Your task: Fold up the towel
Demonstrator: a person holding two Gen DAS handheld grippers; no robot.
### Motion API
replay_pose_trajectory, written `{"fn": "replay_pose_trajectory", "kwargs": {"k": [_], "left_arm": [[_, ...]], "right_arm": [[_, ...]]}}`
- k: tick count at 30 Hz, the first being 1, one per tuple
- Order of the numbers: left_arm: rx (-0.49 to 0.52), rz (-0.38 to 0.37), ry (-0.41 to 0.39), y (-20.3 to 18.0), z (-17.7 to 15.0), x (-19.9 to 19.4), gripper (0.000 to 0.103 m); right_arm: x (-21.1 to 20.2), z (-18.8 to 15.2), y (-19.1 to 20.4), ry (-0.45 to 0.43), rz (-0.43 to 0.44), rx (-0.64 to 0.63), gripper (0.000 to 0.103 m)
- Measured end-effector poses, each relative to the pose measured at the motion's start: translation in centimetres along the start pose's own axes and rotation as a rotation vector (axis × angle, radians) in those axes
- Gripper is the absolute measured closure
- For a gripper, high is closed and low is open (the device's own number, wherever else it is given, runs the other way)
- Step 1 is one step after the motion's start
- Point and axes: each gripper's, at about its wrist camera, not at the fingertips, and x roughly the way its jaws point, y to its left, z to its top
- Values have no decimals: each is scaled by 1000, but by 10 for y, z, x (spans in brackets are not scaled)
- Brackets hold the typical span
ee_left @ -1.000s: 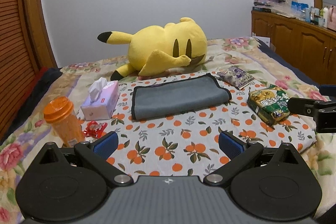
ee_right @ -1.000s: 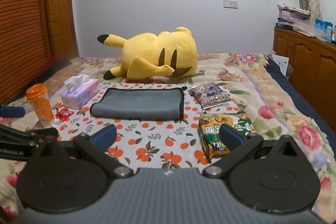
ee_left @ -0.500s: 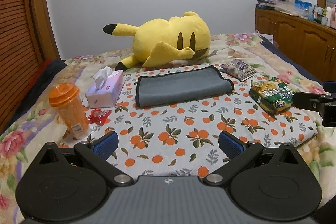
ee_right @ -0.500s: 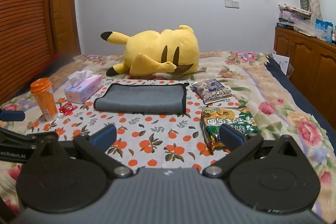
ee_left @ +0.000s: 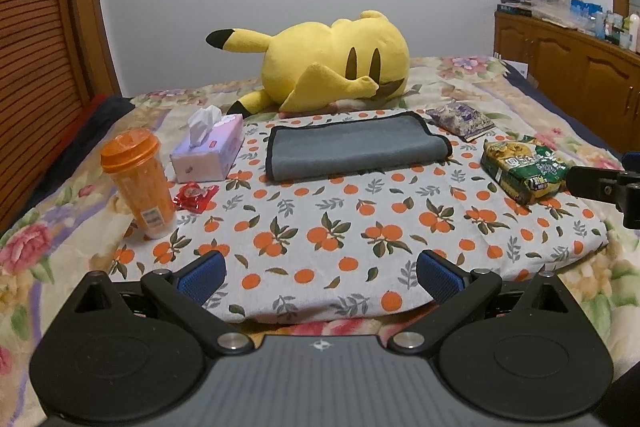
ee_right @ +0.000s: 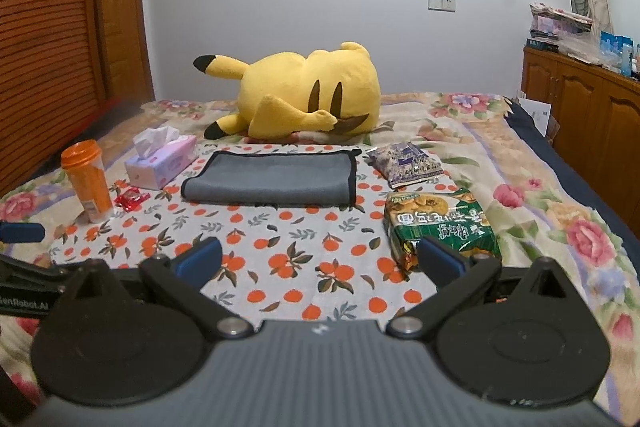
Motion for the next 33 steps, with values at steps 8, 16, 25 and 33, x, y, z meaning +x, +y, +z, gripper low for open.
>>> {"fn": "replay_pose_trajectory", "kwargs": {"k": [8, 16, 25, 33], "left_arm": [[5, 12, -6, 1, -7, 0, 0], [11, 23, -18, 1, -11, -2, 0], [6, 35, -76, 3, -10, -13, 0], [1, 34, -109, 4, -10, -17, 0]], "right_arm": [[0, -5, -2, 5, -8, -2, 0], [2, -8, -1, 16, -16, -13, 0], [-2, -9, -3, -4, -23, -4, 0], [-5, -8, -5, -31, -21, -4, 0]]}}
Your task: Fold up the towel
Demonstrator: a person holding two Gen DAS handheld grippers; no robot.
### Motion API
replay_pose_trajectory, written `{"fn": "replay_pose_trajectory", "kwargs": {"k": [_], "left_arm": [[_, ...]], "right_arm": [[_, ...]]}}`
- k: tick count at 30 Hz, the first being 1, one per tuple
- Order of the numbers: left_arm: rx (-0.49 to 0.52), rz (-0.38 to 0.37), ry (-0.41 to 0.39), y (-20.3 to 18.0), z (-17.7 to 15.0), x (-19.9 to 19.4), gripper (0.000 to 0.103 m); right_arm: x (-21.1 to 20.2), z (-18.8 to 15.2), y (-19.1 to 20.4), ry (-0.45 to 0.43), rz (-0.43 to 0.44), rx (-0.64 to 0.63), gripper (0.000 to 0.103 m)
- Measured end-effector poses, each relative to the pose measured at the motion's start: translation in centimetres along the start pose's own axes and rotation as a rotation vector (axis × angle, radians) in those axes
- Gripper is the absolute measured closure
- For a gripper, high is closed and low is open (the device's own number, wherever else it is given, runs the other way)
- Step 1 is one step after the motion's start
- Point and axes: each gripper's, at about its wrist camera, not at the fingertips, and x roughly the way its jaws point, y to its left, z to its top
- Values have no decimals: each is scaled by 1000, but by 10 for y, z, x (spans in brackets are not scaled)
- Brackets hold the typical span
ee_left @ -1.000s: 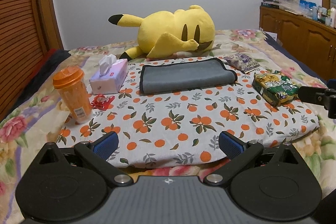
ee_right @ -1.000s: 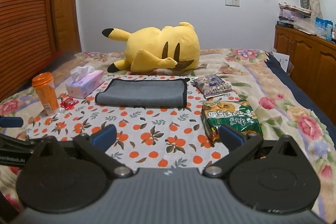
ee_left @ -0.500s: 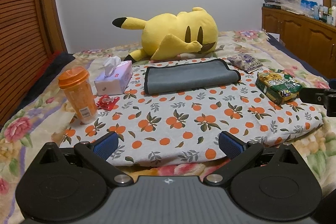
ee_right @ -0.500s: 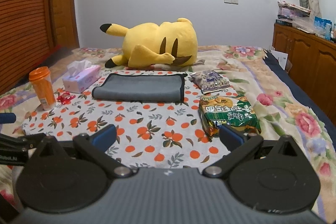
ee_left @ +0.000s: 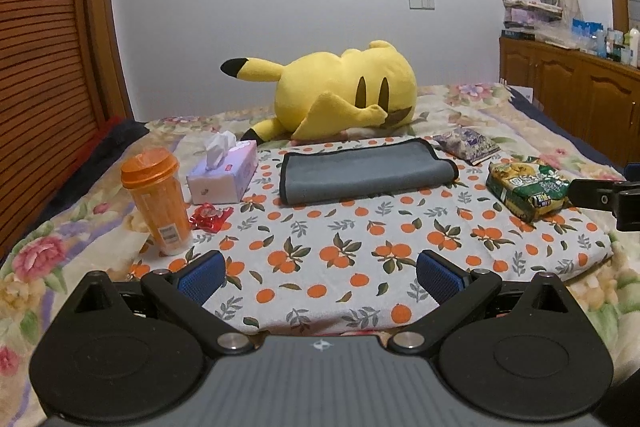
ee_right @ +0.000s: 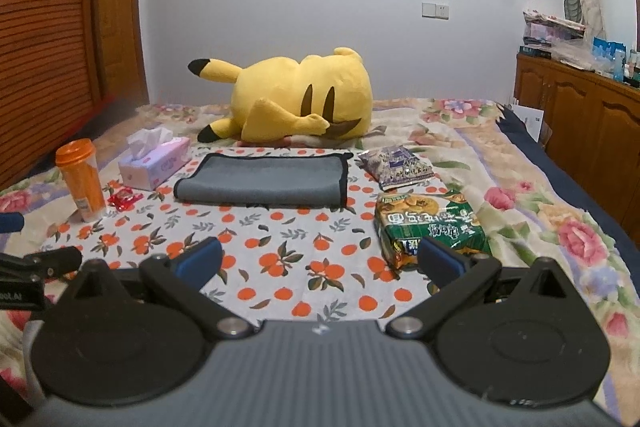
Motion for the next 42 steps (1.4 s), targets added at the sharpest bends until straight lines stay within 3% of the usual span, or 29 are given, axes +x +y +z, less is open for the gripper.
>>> {"fn": "replay_pose_trajectory", "kwargs": {"k": [34, 42], "left_arm": [[24, 3, -158, -5, 1, -24, 0], [17, 5, -165, -4, 2, -24, 0]], "right_arm": [[-18, 3, -1, -139, 0, 5, 0], [-18, 3, -1, -148, -4, 8, 0]]}}
